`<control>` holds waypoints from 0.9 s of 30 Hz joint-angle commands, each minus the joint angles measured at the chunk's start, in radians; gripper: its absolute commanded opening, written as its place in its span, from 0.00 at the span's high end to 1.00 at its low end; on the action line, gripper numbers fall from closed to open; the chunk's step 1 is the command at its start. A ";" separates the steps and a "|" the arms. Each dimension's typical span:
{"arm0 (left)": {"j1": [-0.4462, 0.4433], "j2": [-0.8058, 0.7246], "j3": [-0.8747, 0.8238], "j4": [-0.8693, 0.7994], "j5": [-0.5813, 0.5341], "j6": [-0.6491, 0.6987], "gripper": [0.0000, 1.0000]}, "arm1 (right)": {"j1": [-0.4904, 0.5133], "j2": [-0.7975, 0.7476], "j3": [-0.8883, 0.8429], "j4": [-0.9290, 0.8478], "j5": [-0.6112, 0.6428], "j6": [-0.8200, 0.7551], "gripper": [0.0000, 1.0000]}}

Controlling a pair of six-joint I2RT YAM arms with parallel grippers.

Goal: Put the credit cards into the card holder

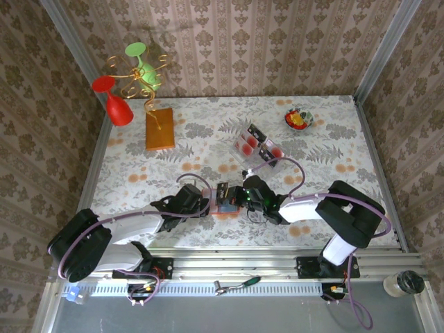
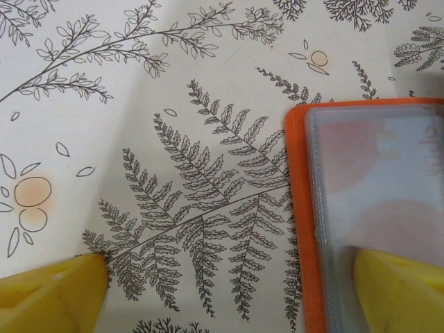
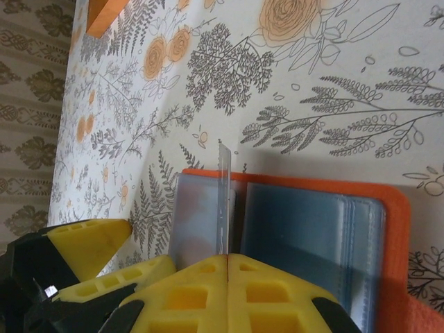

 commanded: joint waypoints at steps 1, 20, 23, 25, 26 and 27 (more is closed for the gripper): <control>-0.004 0.004 -0.021 -0.043 0.024 -0.025 0.07 | 0.015 0.011 -0.023 0.016 0.003 0.002 1.00; -0.003 0.009 -0.018 -0.040 0.025 -0.024 0.07 | 0.047 -0.010 -0.063 -0.002 0.043 0.021 1.00; -0.003 0.010 -0.018 -0.039 0.024 -0.024 0.07 | 0.050 -0.005 -0.061 -0.010 0.045 0.026 1.00; -0.003 0.010 -0.018 -0.039 0.025 -0.024 0.07 | 0.052 -0.003 -0.062 -0.013 0.049 0.032 1.00; -0.003 0.009 -0.018 -0.040 0.026 -0.024 0.07 | 0.053 -0.002 -0.064 -0.015 0.049 0.034 1.00; -0.003 0.009 -0.018 -0.039 0.025 -0.024 0.07 | 0.053 -0.003 -0.063 -0.016 0.051 0.037 1.00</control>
